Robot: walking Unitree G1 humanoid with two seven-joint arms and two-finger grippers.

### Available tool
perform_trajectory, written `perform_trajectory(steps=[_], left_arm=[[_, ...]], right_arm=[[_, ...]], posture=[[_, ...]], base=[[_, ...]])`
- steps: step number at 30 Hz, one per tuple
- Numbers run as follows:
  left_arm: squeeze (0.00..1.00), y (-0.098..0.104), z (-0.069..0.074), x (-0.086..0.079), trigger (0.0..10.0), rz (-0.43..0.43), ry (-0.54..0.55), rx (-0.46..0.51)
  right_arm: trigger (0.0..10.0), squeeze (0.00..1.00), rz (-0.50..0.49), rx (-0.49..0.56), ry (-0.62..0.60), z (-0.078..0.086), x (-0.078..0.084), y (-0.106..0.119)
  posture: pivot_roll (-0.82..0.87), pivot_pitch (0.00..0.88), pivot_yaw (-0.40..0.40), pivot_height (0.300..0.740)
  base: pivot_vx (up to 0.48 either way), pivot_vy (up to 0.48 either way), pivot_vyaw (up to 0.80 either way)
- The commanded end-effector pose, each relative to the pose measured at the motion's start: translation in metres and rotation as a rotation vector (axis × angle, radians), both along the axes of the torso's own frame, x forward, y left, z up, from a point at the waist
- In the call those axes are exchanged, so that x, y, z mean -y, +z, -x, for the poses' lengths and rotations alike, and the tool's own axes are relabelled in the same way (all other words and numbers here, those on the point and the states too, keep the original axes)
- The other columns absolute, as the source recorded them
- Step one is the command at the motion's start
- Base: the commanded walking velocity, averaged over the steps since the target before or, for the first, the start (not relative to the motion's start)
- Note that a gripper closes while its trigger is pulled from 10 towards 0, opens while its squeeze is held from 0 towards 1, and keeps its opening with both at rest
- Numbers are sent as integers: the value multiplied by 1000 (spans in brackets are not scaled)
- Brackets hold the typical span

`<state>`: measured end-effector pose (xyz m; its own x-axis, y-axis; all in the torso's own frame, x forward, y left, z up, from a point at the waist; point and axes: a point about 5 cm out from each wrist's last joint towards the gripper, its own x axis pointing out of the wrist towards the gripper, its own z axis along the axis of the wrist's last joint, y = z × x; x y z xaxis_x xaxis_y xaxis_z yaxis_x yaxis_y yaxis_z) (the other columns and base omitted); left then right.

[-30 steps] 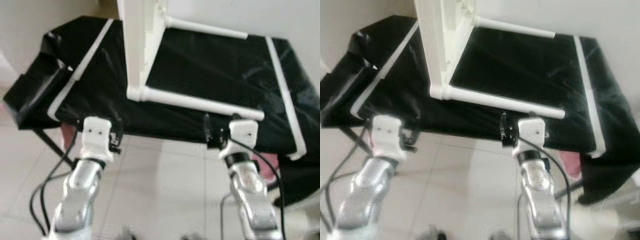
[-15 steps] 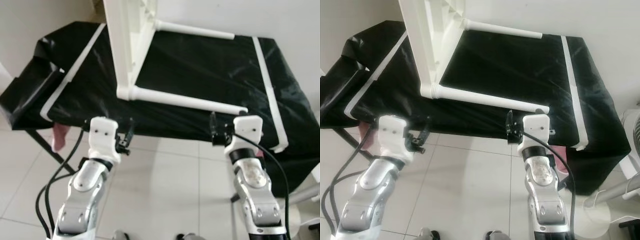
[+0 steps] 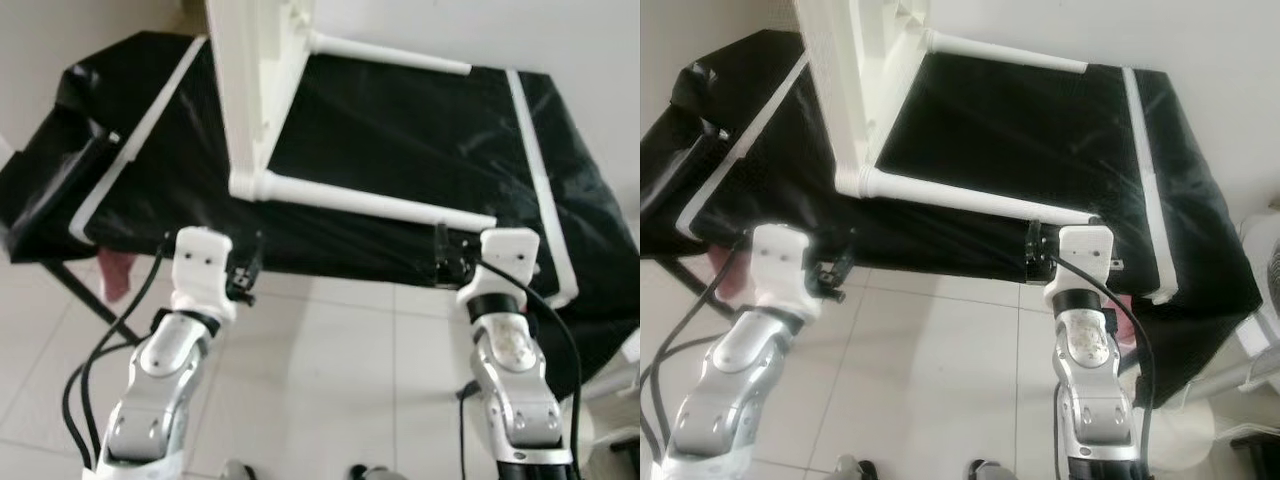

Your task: Building children table

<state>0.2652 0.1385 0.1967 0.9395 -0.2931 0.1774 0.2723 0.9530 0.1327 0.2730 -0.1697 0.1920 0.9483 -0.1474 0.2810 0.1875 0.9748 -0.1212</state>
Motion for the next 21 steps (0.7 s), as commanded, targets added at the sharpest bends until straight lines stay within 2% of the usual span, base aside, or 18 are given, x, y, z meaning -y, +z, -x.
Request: perform_trajectory(steps=[1, 4, 14, 21], left_arm=[[0, -4, 2, 6, 10000, -17, -75, -24], [0, -9, 1, 6, 10000, -31, -99, -51], [0, -11, 1, 5, 10000, -29, -108, -64], [0, -10, 1, 4, 10000, -28, -105, -58]], right_arm=[[10000, 0, -21, -40, -38, 1, 7, -8], [10000, 0, -22, -32, -21, 0, 6, -8], [10000, 0, -21, -22, -5, 3, 2, -8], [10000, 0, -5, -12, 18, 2, 2, -6]], posture=[[-12, 169, -35, 740], [-15, 165, -35, 740], [-20, 168, -29, 740], [-14, 174, -27, 740]], base=[[0, 0, -800], [0, 0, -800], [0, 0, 0], [253, 0, 0]])
